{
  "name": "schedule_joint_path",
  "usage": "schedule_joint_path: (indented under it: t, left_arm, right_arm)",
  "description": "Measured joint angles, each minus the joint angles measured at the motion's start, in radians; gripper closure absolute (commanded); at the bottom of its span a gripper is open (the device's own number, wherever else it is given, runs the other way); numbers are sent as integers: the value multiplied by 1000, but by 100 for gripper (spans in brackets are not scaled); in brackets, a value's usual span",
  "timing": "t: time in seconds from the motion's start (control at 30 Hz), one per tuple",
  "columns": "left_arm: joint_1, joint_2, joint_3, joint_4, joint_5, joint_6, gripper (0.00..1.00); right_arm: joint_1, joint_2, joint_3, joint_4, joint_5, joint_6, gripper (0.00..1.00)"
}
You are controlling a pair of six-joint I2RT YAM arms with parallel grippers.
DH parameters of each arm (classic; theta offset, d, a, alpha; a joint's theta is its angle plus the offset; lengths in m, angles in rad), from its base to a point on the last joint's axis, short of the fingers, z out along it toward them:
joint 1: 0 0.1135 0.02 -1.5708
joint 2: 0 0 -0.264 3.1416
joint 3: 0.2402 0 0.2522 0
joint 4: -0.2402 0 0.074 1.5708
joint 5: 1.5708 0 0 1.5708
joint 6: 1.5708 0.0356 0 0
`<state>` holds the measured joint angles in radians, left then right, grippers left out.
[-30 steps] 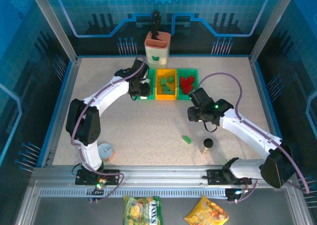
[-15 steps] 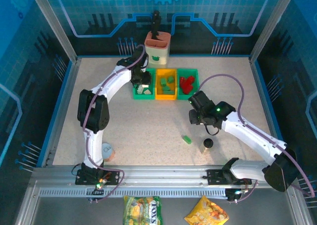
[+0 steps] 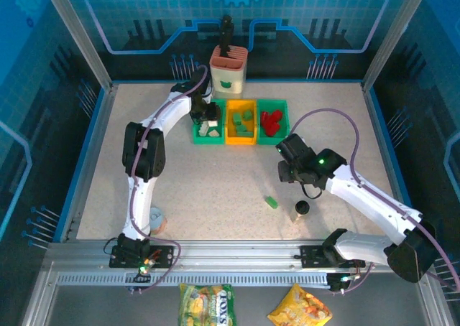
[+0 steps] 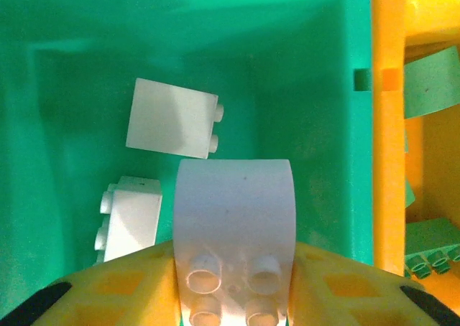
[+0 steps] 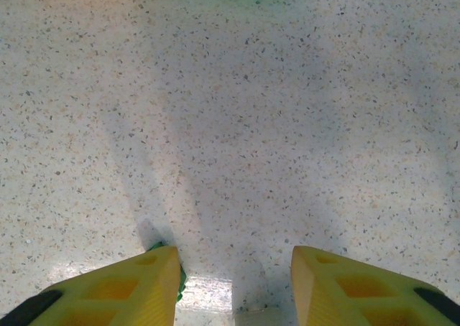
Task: Sort the legos into containers by color
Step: Place the lego in the container, then pick up the lego from the bottom-center of the table.
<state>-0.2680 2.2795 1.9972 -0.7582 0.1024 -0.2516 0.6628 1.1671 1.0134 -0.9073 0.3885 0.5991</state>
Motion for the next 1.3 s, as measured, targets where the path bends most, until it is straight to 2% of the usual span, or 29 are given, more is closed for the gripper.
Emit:
schedule_joint_path:
  t: [0.17, 0.63, 0.97, 1.3]
  left_arm:
    - [3, 11, 5, 0, 28, 0, 53]
    - [3, -2, -34, 27, 54, 0, 53]
    - [3, -166, -224, 69, 53, -4, 53]
    - [3, -317, -380, 147, 63, -12, 53]
  right_arm:
    - [3, -5, 0, -12, 4, 5, 55]
    - [13, -1, -2, -18, -5, 15, 54]
    - [44, 71, -57, -9, -107, 15, 54]
    - [152, 221, -76, 32, -187, -60, 56]
